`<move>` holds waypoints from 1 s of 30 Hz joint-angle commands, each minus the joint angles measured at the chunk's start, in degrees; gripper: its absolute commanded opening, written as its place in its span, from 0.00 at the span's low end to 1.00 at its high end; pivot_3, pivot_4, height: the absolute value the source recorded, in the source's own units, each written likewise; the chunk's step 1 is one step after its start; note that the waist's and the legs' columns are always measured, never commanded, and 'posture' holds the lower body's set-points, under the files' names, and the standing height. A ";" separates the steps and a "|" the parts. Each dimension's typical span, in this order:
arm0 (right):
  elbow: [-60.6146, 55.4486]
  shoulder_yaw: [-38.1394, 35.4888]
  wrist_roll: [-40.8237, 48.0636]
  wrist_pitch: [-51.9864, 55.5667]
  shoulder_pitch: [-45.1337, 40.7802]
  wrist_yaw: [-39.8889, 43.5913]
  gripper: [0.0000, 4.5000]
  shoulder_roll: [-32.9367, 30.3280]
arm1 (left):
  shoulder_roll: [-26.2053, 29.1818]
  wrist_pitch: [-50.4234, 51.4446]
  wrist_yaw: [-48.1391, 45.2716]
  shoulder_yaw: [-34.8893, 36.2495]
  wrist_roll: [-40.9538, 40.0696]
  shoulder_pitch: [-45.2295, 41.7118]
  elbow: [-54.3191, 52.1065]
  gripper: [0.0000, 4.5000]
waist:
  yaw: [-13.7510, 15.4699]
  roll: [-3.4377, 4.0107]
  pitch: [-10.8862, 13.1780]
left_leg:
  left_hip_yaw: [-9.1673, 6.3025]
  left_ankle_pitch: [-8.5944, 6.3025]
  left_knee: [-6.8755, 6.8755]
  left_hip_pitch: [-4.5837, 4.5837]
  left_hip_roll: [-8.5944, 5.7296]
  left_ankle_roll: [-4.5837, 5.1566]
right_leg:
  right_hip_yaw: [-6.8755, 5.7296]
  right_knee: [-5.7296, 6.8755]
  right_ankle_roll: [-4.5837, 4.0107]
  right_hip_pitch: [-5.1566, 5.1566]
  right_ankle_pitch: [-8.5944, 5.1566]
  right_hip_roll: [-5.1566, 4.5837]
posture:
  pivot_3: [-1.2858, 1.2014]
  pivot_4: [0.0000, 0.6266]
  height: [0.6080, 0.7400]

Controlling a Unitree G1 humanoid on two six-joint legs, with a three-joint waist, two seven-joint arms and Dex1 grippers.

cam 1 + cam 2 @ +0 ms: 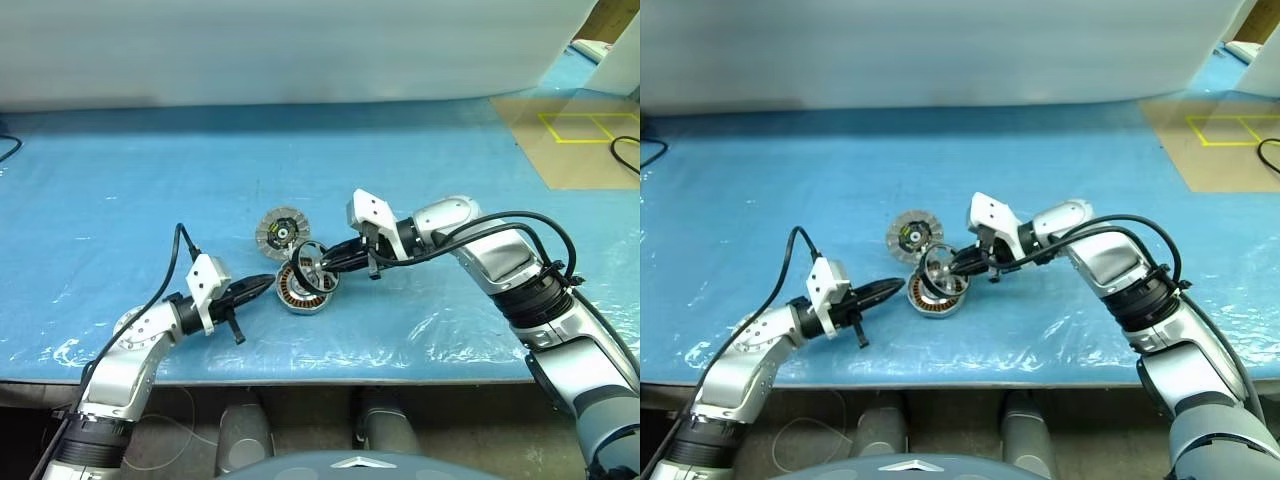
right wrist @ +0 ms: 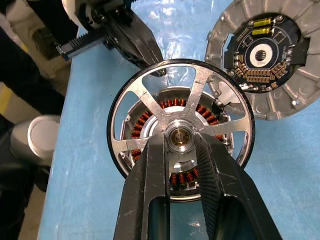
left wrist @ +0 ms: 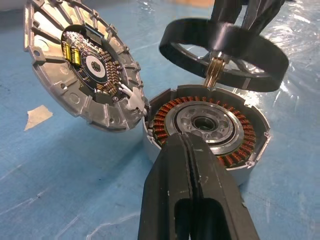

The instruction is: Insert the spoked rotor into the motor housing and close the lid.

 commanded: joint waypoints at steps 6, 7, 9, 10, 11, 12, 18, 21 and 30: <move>1.77 2.34 -4.24 -4.60 -2.85 4.31 0.09 2.15 | -0.03 -0.34 2.56 1.64 -0.59 2.78 -3.82 0.00 | -0.13 0.00 0.00 | 0.00 0.00 0.04 0.02 0.00 0.01 | 0.01 0.04 0.00 0.01 0.00 0.00 | 0.52 0.24 1.00; 2.00 2.61 -4.82 -5.05 -2.87 4.57 0.09 2.43 | -0.03 -0.31 2.80 1.78 -0.69 3.18 -4.11 0.00 | -0.11 0.00 0.00 | 0.00 0.00 0.04 0.02 0.01 0.01 | 0.01 0.04 0.00 0.00 0.00 0.00 | 0.52 0.24 1.00; 2.53 3.13 -5.94 -6.06 -2.76 4.98 0.09 2.85 | 0.08 -0.32 3.15 2.00 -0.82 3.83 -4.61 0.00 | -0.08 0.00 0.00 | 0.00 0.00 0.04 0.01 0.02 0.01 | -0.01 0.05 -0.01 0.00 0.00 0.02 | 0.52 0.24 1.00; 2.72 3.28 -6.31 -6.39 -2.67 5.13 0.09 3.05 | 0.12 -0.37 3.33 2.09 -0.83 4.07 -4.78 0.00 | -0.08 0.00 0.00 | 0.00 0.00 0.05 0.01 0.02 0.01 | 0.00 0.05 -0.01 0.00 0.00 0.01 | 0.52 0.24 1.00; 2.89 3.43 -6.68 -6.76 -2.59 5.28 0.09 3.26 | 0.14 -0.35 3.53 2.15 -0.83 4.27 -4.97 0.00 | -0.09 0.00 0.00 | 0.00 0.00 0.06 0.01 0.02 0.01 | 0.00 0.05 -0.01 0.01 0.00 0.01 | 0.52 0.24 1.00; 2.98 3.56 -7.02 -7.03 -2.52 5.43 0.09 3.57 | 0.18 -0.39 3.63 2.24 -0.85 4.48 -5.09 0.00 | -0.09 0.00 0.00 | 0.00 0.00 0.07 0.01 0.02 0.01 | 0.00 0.05 -0.01 0.01 0.00 0.01 | 0.52 0.24 1.00; 4.28 3.97 -9.18 -9.25 -2.45 5.77 0.09 5.57 | 0.12 -0.46 4.32 2.25 -0.81 5.24 -5.63 0.00 | -0.16 0.00 0.00 | 0.00 0.00 0.08 0.03 0.02 0.02 | 0.00 0.09 -0.01 0.01 0.00 0.01 | 0.52 0.24 1.00; 4.08 2.79 -8.06 -7.92 -2.99 6.34 0.09 6.54 | 0.06 -0.57 4.55 2.21 -0.76 5.58 -5.62 0.00 | -0.16 0.00 0.00 | 0.00 0.00 0.08 0.04 0.03 0.02 | 0.00 0.09 -0.01 0.01 0.00 0.02 | 0.52 0.24 1.00; 4.87 1.30 -8.59 -8.13 -4.23 6.16 0.09 7.39 | -0.33 -0.67 4.73 1.70 -0.69 5.02 -4.92 0.00 | -0.11 0.00 0.00 | 0.00 0.00 0.10 0.04 0.03 0.02 | 0.00 0.11 -0.01 0.02 0.01 0.01 | 0.52 0.24 1.00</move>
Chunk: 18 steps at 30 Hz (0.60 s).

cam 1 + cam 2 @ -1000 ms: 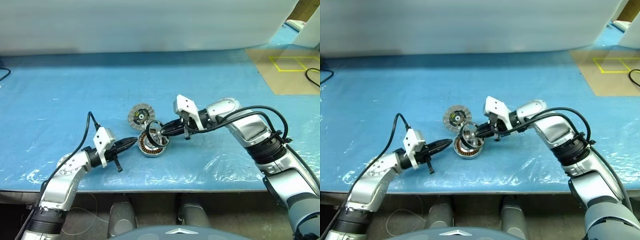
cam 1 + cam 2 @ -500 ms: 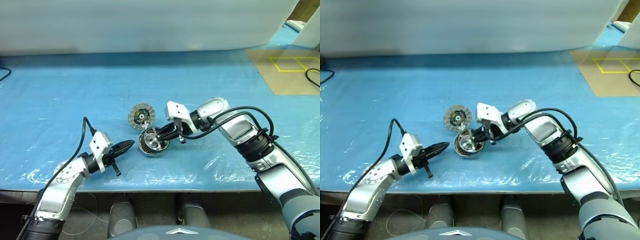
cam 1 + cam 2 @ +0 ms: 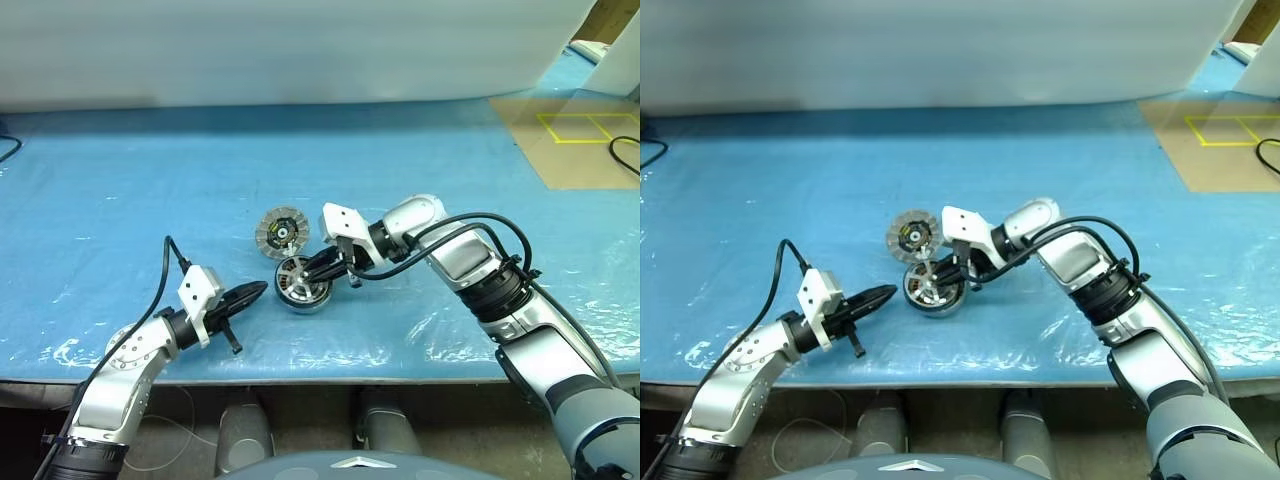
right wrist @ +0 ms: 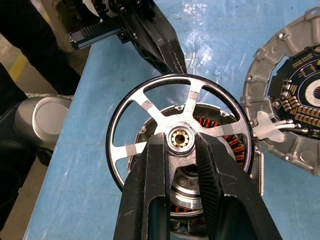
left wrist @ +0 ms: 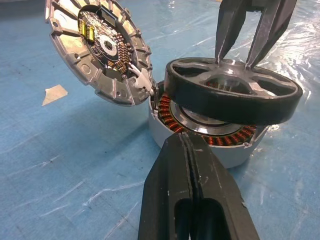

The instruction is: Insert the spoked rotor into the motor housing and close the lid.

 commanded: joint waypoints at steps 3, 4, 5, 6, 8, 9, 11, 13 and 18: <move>0.24 -1.49 -1.03 -2.59 -1.57 -0.22 0.09 0.13 | -0.31 -0.89 0.09 0.78 -0.64 -0.42 -1.28 0.00 | 0.00 0.00 0.00 | 0.00 0.00 0.01 0.00 0.00 0.00 | 0.00 0.00 0.00 0.00 0.00 0.00 | 0.52 0.24 1.00; 0.42 -1.39 -1.32 -2.95 -1.55 -0.26 0.09 0.17 | -0.32 -0.90 0.06 0.84 -0.65 -0.40 -1.28 0.00 | -0.01 0.00 0.00 | 0.00 0.00 0.01 0.00 0.00 0.00 | 0.00 0.00 0.00 0.00 0.00 0.00 | 0.52 0.24 1.00; 0.60 -1.36 -1.55 -3.32 -1.50 -0.35 0.09 0.27 | -0.33 -0.88 0.05 0.88 -0.66 -0.37 -1.29 0.00 | -0.03 0.00 0.00 | 0.00 0.00 0.01 0.00 0.00 0.00 | 0.00 0.00 0.00 0.00 0.00 0.00 | 0.52 0.24 1.00; 0.73 -1.34 -1.77 -3.70 -1.44 -0.45 0.09 0.39 | -0.33 -0.86 0.05 0.90 -0.65 -0.35 -1.32 0.00 | -0.04 0.00 0.00 | 0.00 0.00 0.01 -0.01 0.00 0.00 | 0.00 0.00 0.00 0.00 0.00 0.00 | 0.52 0.24 1.00; 0.86 -1.35 -2.04 -4.13 -1.34 -0.53 0.09 0.58 | -0.33 -0.78 0.09 0.91 -0.65 -0.32 -1.42 0.00 | -0.04 0.00 0.00 | 0.00 0.00 0.01 0.00 0.00 0.00 | 0.00 0.01 0.00 0.00 0.00 0.01 | 0.52 0.24 1.00; 0.90 -1.30 -2.20 -4.32 -1.30 -0.52 0.09 0.70 | -0.32 -0.75 0.12 0.95 -0.67 -0.32 -1.43 0.00 | -0.02 0.00 0.00 | 0.00 0.00 0.01 -0.01 0.00 0.00 | 0.00 0.01 0.00 0.00 0.00 0.01 | 0.52 0.24 1.00; 0.97 -1.18 -2.47 -4.67 -1.21 -0.49 0.09 0.86 | -0.34 -0.72 0.20 1.03 -0.72 -0.33 -1.44 0.00 | -0.02 0.00 0.00 | 0.00 0.00 0.03 0.00 0.00 0.00 | 0.00 0.01 0.00 0.00 0.00 0.00 | 0.52 0.24 1.00; 1.01 -1.02 -2.76 -5.04 -0.96 -0.51 0.09 0.97 | -0.34 -0.69 0.25 1.03 -0.72 -0.23 -1.57 0.00 | 0.00 0.00 0.00 | 0.00 0.00 0.04 0.00 0.00 0.00 | 0.00 0.03 0.00 0.00 0.00 0.00 | 0.52 0.24 1.00; 1.11 -0.25 -4.03 -6.39 -0.08 -0.22 0.09 0.61 | -0.29 -0.66 0.41 1.16 -0.69 -0.18 -1.62 0.00 | -0.01 0.00 0.00 | 0.00 0.00 0.07 0.00 0.00 0.00 | 0.01 0.06 0.00 0.00 0.00 0.00 | 0.52 0.24 1.00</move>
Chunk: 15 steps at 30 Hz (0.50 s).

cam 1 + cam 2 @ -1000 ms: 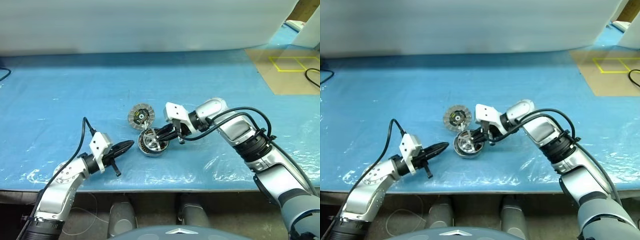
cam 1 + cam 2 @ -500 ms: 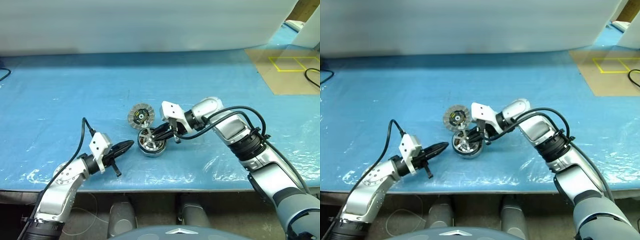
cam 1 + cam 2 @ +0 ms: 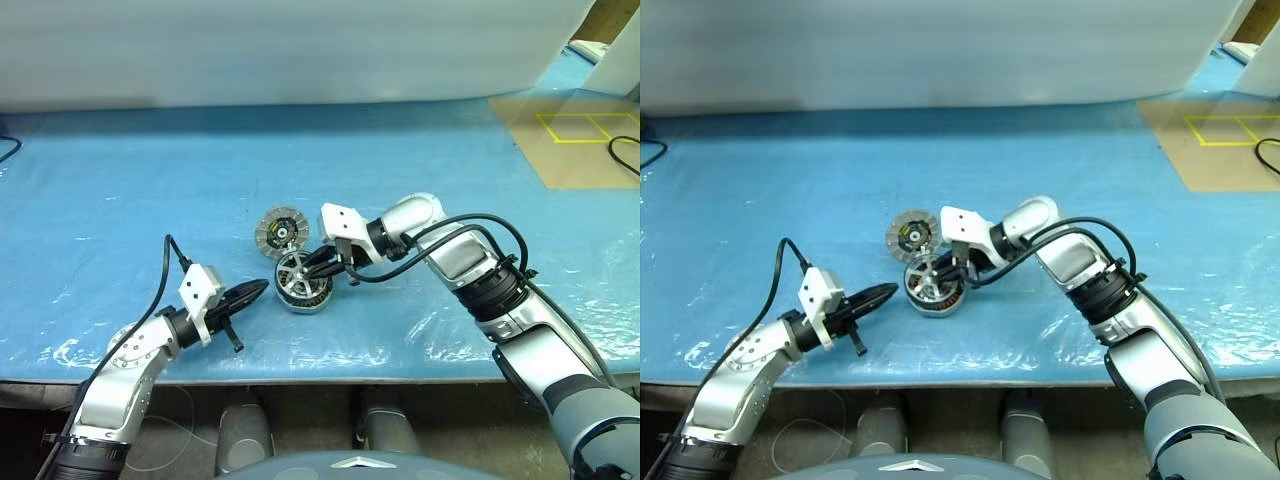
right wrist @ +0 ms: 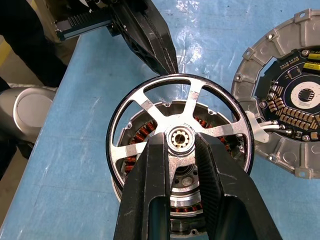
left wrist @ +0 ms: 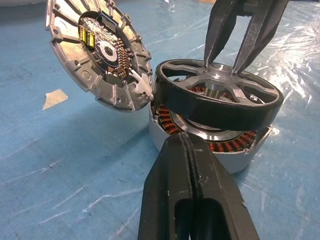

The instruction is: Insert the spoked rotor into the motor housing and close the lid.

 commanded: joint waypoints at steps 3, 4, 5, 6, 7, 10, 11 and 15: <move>-0.34 -0.25 -1.40 -2.24 0.16 0.60 0.09 -0.52 | 0.16 -0.66 0.32 1.21 -0.69 0.10 -1.61 0.00 | 0.00 0.00 0.00 | 0.00 0.00 0.01 0.00 0.00 0.00 | 0.00 0.01 0.00 0.00 0.00 0.00 | 0.52 0.24 1.00; -0.24 -0.31 -1.53 -2.38 0.19 0.72 0.09 -0.55 | 0.17 -0.65 0.31 1.20 -0.70 0.09 -1.59 0.00 | 0.00 0.00 0.00 | 0.00 0.00 0.01 0.00 0.00 0.00 | 0.00 0.01 0.00 0.00 0.00 0.00 | 0.52 0.24 1.00; -0.10 -0.38 -1.65 -2.52 0.20 0.79 0.09 -0.54 | 0.17 -0.66 0.30 1.19 -0.71 0.08 -1.56 0.00 | -0.01 0.00 0.00 | 0.00 0.00 0.02 0.00 0.00 0.00 | 0.00 0.01 0.00 0.00 0.00 0.00 | 0.52 0.24 1.00; 0.13 -0.34 -1.96 -2.89 0.20 0.82 0.09 -0.63 | 0.15 -0.67 0.28 1.18 -0.73 0.06 -1.54 0.00 | -0.02 0.00 0.00 | 0.00 0.00 0.02 0.00 0.00 0.00 | 0.00 0.02 0.00 0.00 0.00 0.00 | 0.52 0.24 1.00; 0.40 -0.29 -2.24 -3.28 0.21 0.83 0.09 -0.68 | 0.14 -0.67 0.27 1.16 -0.73 0.01 -1.51 0.00 | -0.02 0.00 0.00 | 0.00 0.00 0.02 0.00 0.00 0.00 | 0.00 0.02 0.00 0.00 0.00 0.00 | 0.52 0.24 1.00; 0.82 -0.26 -2.79 -3.98 0.39 1.13 0.09 -0.79 | 0.06 -0.68 0.25 1.06 -0.72 -0.13 -1.41 0.00 | -0.01 0.00 0.00 | 0.00 0.00 0.03 0.00 0.00 0.00 | 0.00 0.03 0.00 0.00 0.00 0.00 | 0.52 0.24 1.00; 0.87 -0.31 -2.86 -4.02 0.48 1.23 0.09 -0.74 | 0.05 -0.68 0.26 1.04 -0.71 -0.17 -1.38 0.00 | 0.00 0.00 0.00 | 0.00 0.00 0.03 0.00 0.00 0.00 | 0.00 0.03 0.00 0.00 0.00 0.00 | 0.52 0.24 1.00; 0.89 -0.36 -3.02 -3.99 0.98 1.28 0.09 -0.34 | 0.04 -0.61 0.30 1.03 -0.70 -0.31 -1.34 0.00 | 0.00 0.00 0.00 | 0.00 0.00 0.04 0.00 0.00 0.01 | 0.00 0.05 0.00 0.00 0.00 0.00 | 0.52 0.24 1.00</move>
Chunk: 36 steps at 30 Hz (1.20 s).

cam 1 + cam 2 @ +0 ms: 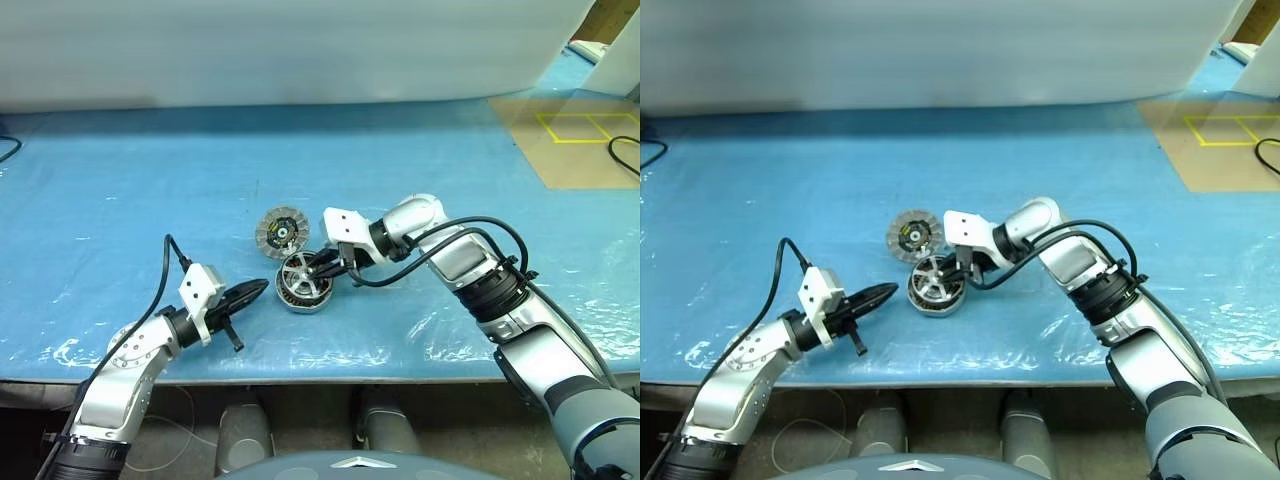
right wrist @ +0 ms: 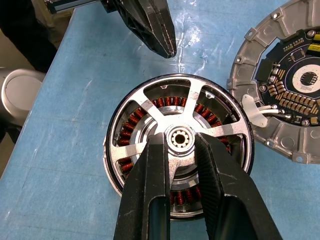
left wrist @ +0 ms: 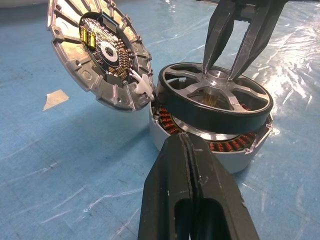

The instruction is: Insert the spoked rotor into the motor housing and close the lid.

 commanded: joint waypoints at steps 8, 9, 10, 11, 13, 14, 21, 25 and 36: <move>-1.80 0.05 0.09 -0.05 2.30 0.67 0.37 0.42 | 0.14 -0.54 0.36 1.06 -0.62 -0.21 -1.31 0.00 | 0.01 -0.01 -0.01 | 0.00 0.00 0.03 0.02 0.00 0.01 | 0.00 0.02 0.00 0.03 0.00 0.00 | 0.52 0.24 1.00; -1.89 -0.20 0.32 0.24 2.39 0.54 0.45 0.59 | 0.17 -0.55 0.37 1.06 -0.62 -0.24 -1.28 0.00 | 0.01 -0.01 -0.01 | 0.00 0.00 0.03 0.02 0.00 0.01 | 0.00 0.02 0.00 0.03 0.00 0.00 | 0.52 0.24 1.00; -2.04 -0.87 1.04 1.24 2.33 0.35 0.52 0.98 | 0.21 -0.52 0.37 1.07 -0.66 -0.36 -1.23 0.00 | 0.01 -0.01 -0.01 | 0.00 0.00 0.04 0.03 0.00 0.01 | 0.01 0.04 0.00 0.03 0.00 0.00 | 0.52 0.24 1.00; -2.31 -1.70 2.05 2.58 2.12 0.39 0.60 1.28 | 0.23 -0.49 0.38 1.05 -0.69 -0.51 -1.20 0.00 | 0.00 -0.01 -0.01 | 0.00 -0.01 0.04 0.05 0.00 0.01 | 0.01 0.06 0.00 0.03 0.00 0.00 | 0.52 0.24 1.00; -2.63 -3.05 3.59 4.63 1.78 0.20 0.67 1.79 | 0.25 -0.47 0.33 1.04 -0.75 -0.78 -1.03 0.00 | -0.03 -0.01 -0.01 | 0.00 0.00 0.05 0.06 0.00 0.02 | 0.01 0.11 0.00 0.02 0.00 0.00 | 0.52 0.24 1.00; -2.71 -3.54 4.15 5.26 1.65 0.15 0.67 1.89 | 0.25 -0.50 0.27 1.02 -0.75 -0.95 -0.88 0.00 | -0.03 -0.01 -0.01 | 0.00 0.00 0.06 0.07 0.00 0.02 | 0.02 0.13 0.00 0.02 0.00 0.00 | 0.52 0.24 1.00; -2.69 -6.46 6.80 8.60 1.46 -1.66 0.67 2.84 | 0.09 -0.72 -0.30 0.55 -0.59 -2.50 0.52 0.00 | 0.02 -0.01 -0.01 | 0.00 0.00 0.08 0.09 0.00 0.02 | 0.02 0.18 0.00 0.02 0.00 0.00 | 0.52 0.24 1.00; -2.46 -8.27 8.98 11.56 2.03 -3.39 0.63 4.51 | 0.12 -0.68 -0.68 0.49 -0.55 -3.27 1.05 0.00 | -0.05 -0.01 -0.01 | 0.00 0.01 0.09 0.09 0.00 0.02 | 0.03 0.20 0.00 0.02 0.00 0.00 | 0.52 0.24 1.00; -2.13 -10.87 9.80 11.56 5.32 -7.56 0.00 4.35 | -0.14 1.16 -2.58 0.59 -3.14 -5.40 1.01 0.00 | 0.11 -0.01 -0.01 | 0.00 0.01 0.11 0.08 -0.01 0.01 | 0.03 0.21 -0.01 0.02 0.00 -0.01 | 0.52 0.24 1.00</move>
